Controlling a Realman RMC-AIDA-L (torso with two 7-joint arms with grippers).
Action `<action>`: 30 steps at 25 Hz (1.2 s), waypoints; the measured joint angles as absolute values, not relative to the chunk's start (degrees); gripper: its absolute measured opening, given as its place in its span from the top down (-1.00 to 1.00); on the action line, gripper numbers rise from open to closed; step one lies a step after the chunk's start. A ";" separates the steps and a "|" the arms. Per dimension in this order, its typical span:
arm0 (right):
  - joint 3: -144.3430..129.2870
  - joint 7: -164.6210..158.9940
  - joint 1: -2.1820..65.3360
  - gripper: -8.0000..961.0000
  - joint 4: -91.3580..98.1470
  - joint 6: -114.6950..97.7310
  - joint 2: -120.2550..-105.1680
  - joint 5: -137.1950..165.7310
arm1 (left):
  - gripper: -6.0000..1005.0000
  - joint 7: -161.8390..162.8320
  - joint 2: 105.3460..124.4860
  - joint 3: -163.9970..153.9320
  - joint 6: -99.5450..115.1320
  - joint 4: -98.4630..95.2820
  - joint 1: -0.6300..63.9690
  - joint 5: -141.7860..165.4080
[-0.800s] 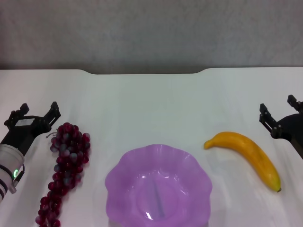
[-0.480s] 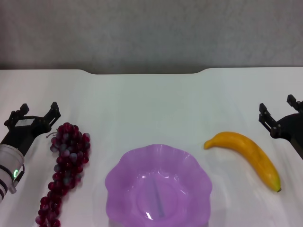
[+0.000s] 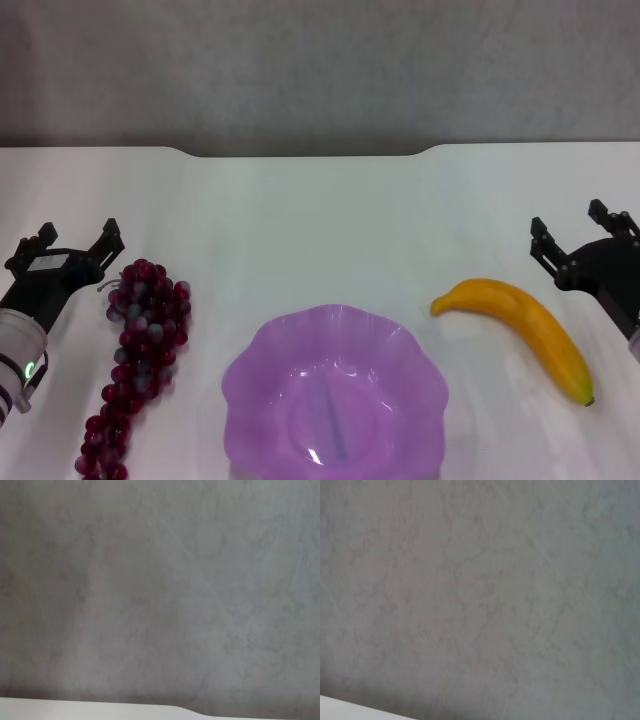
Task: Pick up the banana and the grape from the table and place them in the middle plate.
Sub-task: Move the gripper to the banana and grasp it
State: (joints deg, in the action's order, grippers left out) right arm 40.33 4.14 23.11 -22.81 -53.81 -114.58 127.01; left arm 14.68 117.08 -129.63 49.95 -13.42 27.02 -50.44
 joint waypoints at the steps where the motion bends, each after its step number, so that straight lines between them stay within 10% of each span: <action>1: 40.47 4.19 22.92 -0.62 -24.02 -52.92 -114.22 127.03 | -0.77 14.68 117.06 -129.63 49.81 -13.41 26.96 -50.44; 11: 50.95 13.21 16.40 -0.61 -49.34 -25.81 -105.88 127.08 | -0.77 14.68 116.95 -129.56 49.36 -12.30 26.90 -50.58; 14: 61.01 23.72 12.63 -0.61 -58.18 -11.34 -107.15 127.09 | -0.77 14.73 116.95 -129.58 49.35 -12.09 27.05 -50.65; 20: 82.51 38.02 7.97 -0.61 -70.66 18.69 -114.62 127.10 | -0.77 14.69 117.10 -129.63 49.37 -12.07 27.14 -50.68; 30: 99.72 35.67 14.48 -0.61 -71.06 46.50 -114.59 130.13 | -0.77 14.68 117.16 -129.64 49.39 -12.18 27.25 -50.52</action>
